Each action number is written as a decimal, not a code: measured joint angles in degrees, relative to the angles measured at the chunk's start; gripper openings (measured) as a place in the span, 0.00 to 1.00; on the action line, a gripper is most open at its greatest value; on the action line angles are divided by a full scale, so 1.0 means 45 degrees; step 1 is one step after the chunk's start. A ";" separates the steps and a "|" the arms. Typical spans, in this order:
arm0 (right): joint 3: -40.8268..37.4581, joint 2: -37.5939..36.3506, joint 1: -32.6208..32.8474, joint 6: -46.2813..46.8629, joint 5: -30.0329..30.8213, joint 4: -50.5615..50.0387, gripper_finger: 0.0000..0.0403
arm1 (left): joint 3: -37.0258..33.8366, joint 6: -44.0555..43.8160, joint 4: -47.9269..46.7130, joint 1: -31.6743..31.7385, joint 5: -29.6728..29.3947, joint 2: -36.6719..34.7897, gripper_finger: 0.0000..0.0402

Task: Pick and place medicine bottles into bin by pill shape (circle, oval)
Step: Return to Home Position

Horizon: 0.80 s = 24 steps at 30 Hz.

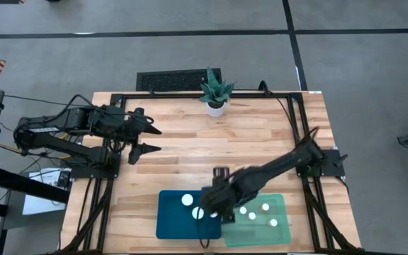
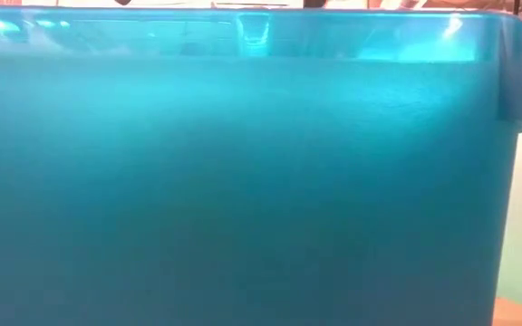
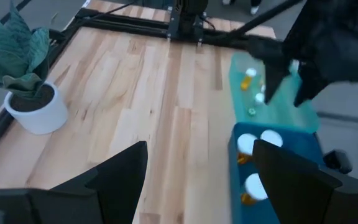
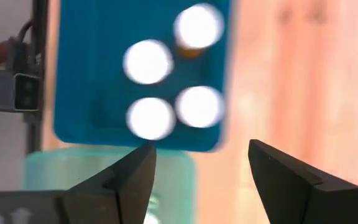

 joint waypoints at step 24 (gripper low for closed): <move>-1.3192 -1.5436 -0.0525 0.1050 0.6419 0.5894 0.66 | -0.2512 0.1030 0.2969 -0.0063 0.1200 -0.5676 0.71</move>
